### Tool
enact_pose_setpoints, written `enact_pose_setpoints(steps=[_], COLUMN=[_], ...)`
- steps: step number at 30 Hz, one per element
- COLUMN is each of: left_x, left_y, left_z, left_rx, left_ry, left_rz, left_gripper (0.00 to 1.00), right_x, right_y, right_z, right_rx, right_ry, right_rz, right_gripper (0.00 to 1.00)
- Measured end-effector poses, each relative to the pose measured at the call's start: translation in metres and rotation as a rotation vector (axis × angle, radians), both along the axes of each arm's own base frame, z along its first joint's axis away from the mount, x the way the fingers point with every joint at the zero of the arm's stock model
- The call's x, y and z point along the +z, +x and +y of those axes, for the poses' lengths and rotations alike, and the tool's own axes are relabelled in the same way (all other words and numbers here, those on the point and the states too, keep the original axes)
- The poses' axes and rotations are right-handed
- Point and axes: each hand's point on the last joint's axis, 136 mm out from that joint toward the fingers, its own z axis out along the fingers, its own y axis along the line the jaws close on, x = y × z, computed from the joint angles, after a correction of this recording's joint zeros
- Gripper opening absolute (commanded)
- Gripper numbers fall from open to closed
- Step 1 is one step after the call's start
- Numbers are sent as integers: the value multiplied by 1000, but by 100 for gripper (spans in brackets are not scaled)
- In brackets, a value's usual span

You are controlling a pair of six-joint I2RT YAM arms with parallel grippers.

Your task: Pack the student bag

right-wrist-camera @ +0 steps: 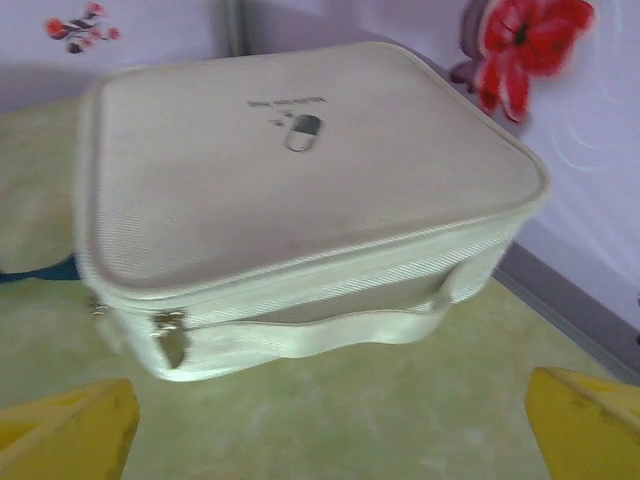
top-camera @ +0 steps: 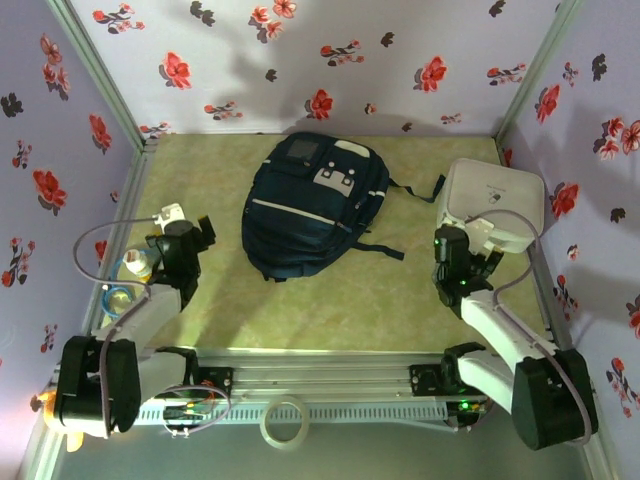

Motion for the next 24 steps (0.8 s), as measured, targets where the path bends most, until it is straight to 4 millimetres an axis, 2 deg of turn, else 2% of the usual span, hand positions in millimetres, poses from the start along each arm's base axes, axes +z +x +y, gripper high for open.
enact_pose_setpoints(steps=[6, 9, 13, 18, 24], left_x=[-26, -37, -39, -44, -62], left_y=[12, 19, 29, 39, 37], left_z=[9, 7, 5, 4, -12], left_rx=[-18, -69, -139, -210, -306], left_ry=[94, 97, 67, 16, -19], left_rz=[47, 63, 39, -2, -6], left_gripper=[100, 100, 100, 100, 100], right_x=[-4, -19, -38, -43, -41], right_y=[14, 18, 25, 44, 54], right_z=[-5, -9, -14, -5, 4], right_rx=[34, 64, 112, 214, 297], right_ry=[-69, -68, -52, -32, -21], right_rz=[6, 22, 54, 31, 13], right_gripper=[99, 99, 99, 99, 99])
